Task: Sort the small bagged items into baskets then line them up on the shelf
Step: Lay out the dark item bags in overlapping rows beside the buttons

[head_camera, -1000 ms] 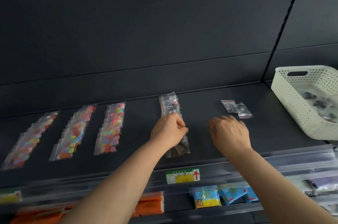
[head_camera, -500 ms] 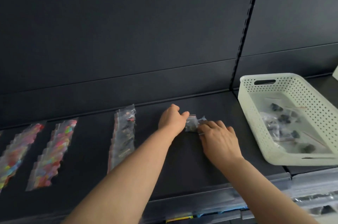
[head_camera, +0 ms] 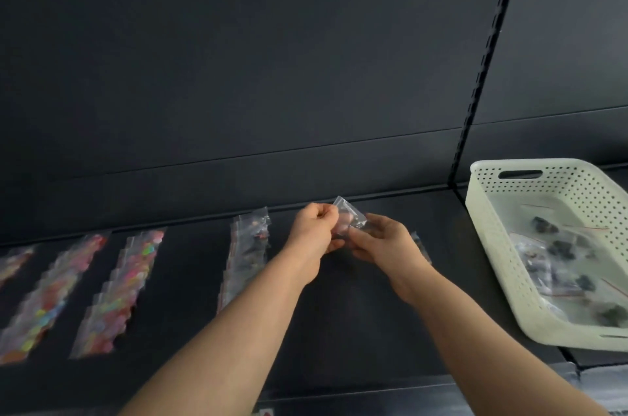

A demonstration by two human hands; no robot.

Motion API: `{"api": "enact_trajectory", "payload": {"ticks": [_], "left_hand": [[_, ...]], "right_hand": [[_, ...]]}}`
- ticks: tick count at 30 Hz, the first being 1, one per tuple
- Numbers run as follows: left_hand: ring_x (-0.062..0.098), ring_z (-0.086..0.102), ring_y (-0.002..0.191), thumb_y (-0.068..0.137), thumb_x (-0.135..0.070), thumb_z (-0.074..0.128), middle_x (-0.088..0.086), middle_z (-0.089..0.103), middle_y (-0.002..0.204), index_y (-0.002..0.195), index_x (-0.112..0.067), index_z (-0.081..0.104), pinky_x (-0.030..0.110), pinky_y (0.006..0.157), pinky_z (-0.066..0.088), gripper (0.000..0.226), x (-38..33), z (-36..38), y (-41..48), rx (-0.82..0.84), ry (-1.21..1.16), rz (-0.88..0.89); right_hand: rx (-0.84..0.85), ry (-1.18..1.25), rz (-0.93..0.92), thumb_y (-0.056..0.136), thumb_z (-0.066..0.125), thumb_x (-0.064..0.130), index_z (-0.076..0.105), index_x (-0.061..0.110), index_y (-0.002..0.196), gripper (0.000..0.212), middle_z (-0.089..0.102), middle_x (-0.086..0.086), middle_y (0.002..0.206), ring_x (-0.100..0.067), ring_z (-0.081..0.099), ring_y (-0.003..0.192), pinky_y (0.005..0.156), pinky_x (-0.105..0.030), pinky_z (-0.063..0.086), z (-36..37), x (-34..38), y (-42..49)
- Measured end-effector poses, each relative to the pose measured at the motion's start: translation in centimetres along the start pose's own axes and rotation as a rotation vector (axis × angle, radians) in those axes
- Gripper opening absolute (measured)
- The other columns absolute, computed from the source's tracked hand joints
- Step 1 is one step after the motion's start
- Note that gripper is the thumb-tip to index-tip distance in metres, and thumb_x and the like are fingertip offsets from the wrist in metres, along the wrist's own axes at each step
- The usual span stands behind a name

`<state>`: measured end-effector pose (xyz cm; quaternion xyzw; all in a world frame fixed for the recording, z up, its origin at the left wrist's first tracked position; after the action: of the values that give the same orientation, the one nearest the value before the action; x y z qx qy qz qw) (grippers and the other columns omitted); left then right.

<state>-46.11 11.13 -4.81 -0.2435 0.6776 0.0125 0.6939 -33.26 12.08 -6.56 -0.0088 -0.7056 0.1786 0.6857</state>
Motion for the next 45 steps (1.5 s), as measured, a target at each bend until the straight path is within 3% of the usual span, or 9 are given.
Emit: {"api": "enact_trajectory", "payload": {"ticks": [3, 8, 14, 18, 21, 26, 31, 37, 45], "left_hand": [[0.010, 0.062, 0.079, 0.100, -0.015, 0.051, 0.002, 0.071, 0.101, 0.103, -0.010, 0.060, 0.024, 0.066, 0.052, 0.011, 0.0, -1.2, 0.2, -0.044, 0.020, 0.029], [0.011, 0.059, 0.074, 0.096, -0.010, 0.056, 0.001, 0.065, 0.086, 0.085, -0.016, 0.057, 0.025, 0.063, 0.051, 0.012, 0.7, -2.5, 1.1, -0.116, 0.196, 0.071], [0.016, 0.066, 0.092, 0.085, -0.010, 0.071, -0.003, 0.068, 0.093, 0.100, -0.019, 0.059, 0.035, 0.088, 0.054, 0.021, 1.3, -3.4, 3.6, -0.127, 0.382, 0.072], [0.013, 0.061, 0.090, 0.086, -0.015, 0.071, -0.006, 0.068, 0.094, 0.109, -0.021, 0.053, 0.027, 0.074, 0.046, 0.030, 0.6, -3.7, 5.6, -0.190, 0.675, 0.164], [0.021, 0.061, 0.095, 0.088, -0.018, 0.069, 0.000, 0.066, 0.099, 0.112, -0.018, 0.048, 0.032, 0.073, 0.044, 0.032, 0.8, -3.5, 6.3, -0.220, 0.887, 0.215], [0.023, 0.059, 0.100, 0.092, -0.025, 0.064, 0.002, 0.066, 0.106, 0.101, -0.018, 0.065, 0.030, 0.072, 0.042, 0.011, 0.4, -3.2, 6.4, -0.170, 1.034, 0.295], [0.016, 0.063, 0.091, 0.091, -0.026, 0.062, -0.005, 0.070, 0.092, 0.090, -0.021, 0.069, 0.030, 0.070, 0.049, 0.008, -0.1, -2.8, 4.9, -0.123, 0.851, 0.345], [0.017, 0.068, 0.086, 0.089, -0.030, 0.067, -0.005, 0.072, 0.091, 0.088, -0.024, 0.070, 0.034, 0.081, 0.056, 0.007, 1.7, 1.3, 2.8, 0.135, 0.843, 0.261], [0.019, 0.064, 0.101, 0.086, -0.041, 0.068, -0.004, 0.070, 0.107, 0.106, -0.025, 0.067, 0.034, 0.086, 0.053, 0.025, 2.4, 5.4, 1.1, 0.127, 0.919, 0.236]], "right_hand": [[-0.011, -0.020, -0.021, 0.086, 0.067, 0.007, 0.055, 0.004, 0.122, 0.038, 0.072, -0.005, 0.081, -0.015, 0.071, 0.078, 0.074, -0.029, 0.057, 0.4, 0.0, 0.7], [-0.113, -0.316, -0.098, 0.076, 0.076, 0.010, 0.060, 0.015, 0.119, 0.045, 0.070, 0.002, 0.090, -0.014, 0.067, 0.085, 0.078, -0.031, 0.055, 0.1, 0.6, 1.8], [-0.170, -0.689, -0.193, 0.080, 0.072, 0.013, 0.054, 0.015, 0.128, 0.051, 0.068, 0.000, 0.102, -0.016, 0.063, 0.093, 0.080, -0.023, 0.046, 1.1, 1.3, 4.0], [-0.210, -0.806, -0.231, 0.082, 0.070, 0.015, 0.051, 0.017, 0.129, 0.051, 0.066, -0.002, 0.110, -0.022, 0.061, 0.103, 0.085, -0.032, 0.049, 1.9, 1.5, 6.0], [-0.213, -0.973, -0.260, 0.085, 0.067, 0.019, 0.049, 0.018, 0.130, 0.048, 0.059, -0.003, 0.121, -0.026, 0.058, 0.109, 0.083, -0.034, 0.047, 2.6, 1.3, 6.8], [-0.250, -1.123, -0.323, 0.092, 0.057, 0.030, 0.062, 0.026, 0.115, 0.023, 0.058, 0.003, 0.116, -0.021, 0.054, 0.109, 0.072, -0.031, 0.045, 2.7, 1.7, 6.3], [-0.399, -1.204, -0.389, 0.091, 0.054, 0.018, 0.065, 0.026, 0.112, 0.025, 0.065, 0.003, 0.108, -0.022, 0.055, 0.102, 0.068, -0.030, 0.037, -0.6, 1.8, 3.1], [-0.522, -1.092, -0.199, 0.091, 0.052, 0.012, 0.053, 0.021, 0.124, 0.035, 0.051, -0.005, 0.122, -0.027, 0.047, 0.111, 0.080, -0.036, 0.042, -5.1, -0.6, -1.0], [-0.368, -0.864, -0.180, 0.079, 0.072, 0.024, 0.049, 0.021, 0.122, 0.049, 0.059, 0.003, 0.111, -0.017, 0.059, 0.100, 0.079, -0.030, 0.044, -6.3, -2.3, -2.1]]}}
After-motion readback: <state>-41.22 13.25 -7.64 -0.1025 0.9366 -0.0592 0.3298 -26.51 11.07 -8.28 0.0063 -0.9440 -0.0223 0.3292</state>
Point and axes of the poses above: each hand's wrist, its own y-axis towards the middle knuckle, its own z-axis out of the palm, x = y × z, the point moved 4 cm from there along y, towards the middle knuckle
